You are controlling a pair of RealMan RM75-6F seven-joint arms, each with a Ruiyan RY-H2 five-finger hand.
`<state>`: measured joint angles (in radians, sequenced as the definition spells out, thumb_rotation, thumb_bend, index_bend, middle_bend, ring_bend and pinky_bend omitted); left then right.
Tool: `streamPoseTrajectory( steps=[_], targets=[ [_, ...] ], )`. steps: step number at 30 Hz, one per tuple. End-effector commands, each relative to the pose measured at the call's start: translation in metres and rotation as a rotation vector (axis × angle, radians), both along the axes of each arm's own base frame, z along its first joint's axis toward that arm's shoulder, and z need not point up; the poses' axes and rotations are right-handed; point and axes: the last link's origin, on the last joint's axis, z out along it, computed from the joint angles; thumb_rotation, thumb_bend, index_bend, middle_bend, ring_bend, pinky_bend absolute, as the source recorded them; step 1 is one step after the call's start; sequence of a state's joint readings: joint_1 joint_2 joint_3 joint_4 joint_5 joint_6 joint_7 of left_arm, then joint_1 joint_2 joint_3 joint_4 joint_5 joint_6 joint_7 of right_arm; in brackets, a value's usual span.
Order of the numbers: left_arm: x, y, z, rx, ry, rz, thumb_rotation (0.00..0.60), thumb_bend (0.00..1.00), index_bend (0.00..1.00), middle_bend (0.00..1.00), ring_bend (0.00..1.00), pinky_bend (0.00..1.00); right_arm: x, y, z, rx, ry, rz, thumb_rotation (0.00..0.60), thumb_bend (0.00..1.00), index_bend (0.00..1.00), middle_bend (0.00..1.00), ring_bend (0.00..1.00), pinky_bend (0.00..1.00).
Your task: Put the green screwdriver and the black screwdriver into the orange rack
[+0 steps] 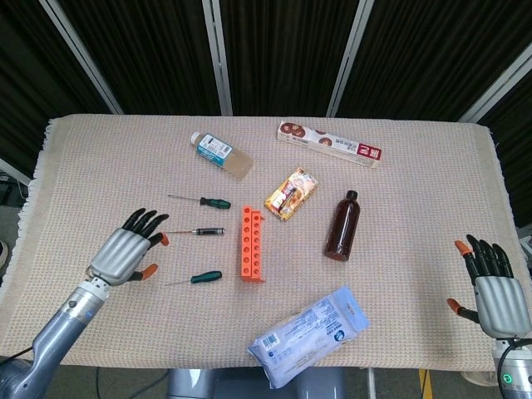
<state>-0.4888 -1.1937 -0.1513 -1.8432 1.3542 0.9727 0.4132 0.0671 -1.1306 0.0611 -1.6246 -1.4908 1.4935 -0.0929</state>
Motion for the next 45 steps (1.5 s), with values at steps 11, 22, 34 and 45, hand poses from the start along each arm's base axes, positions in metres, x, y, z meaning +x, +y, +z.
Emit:
streamPoseTrajectory(
  steps=[11, 22, 34, 45],
  targets=[
    [0.071, 0.002, -0.098, -0.132, 0.133, -0.076, 0.6, 0.3, 0.39, 0.04, 0.0, 0.0, -0.004, 0.002, -0.001, 0.005, -0.004, -0.028, 0.6, 0.0, 0.09, 0.02, 0.0, 0.01],
    [0.069, 0.006, -0.123, -0.089, 0.159, 0.013, 0.6, 0.25, 0.39, 0.0, 0.0, 0.0, -0.008, 0.007, -0.002, 0.006, -0.016, -0.043, 0.6, 0.0, 0.09, 0.02, 0.0, 0.01],
    [0.066, 0.003, -0.136, -0.102, 0.141, 0.058, 0.6, 0.25, 0.38, 0.0, 0.0, 0.0, -0.011, 0.007, -0.002, 0.007, -0.02, -0.05, 0.6, 0.0, 0.09, 0.02, 0.0, 0.01],
    [0.071, -0.002, -0.144, -0.067, 0.206, 0.043, 0.6, 0.26, 0.38, 0.0, 0.0, 0.0, -0.015, 0.009, -0.002, 0.01, -0.028, -0.061, 0.6, 0.0, 0.09, 0.02, 0.0, 0.01]
  ],
)
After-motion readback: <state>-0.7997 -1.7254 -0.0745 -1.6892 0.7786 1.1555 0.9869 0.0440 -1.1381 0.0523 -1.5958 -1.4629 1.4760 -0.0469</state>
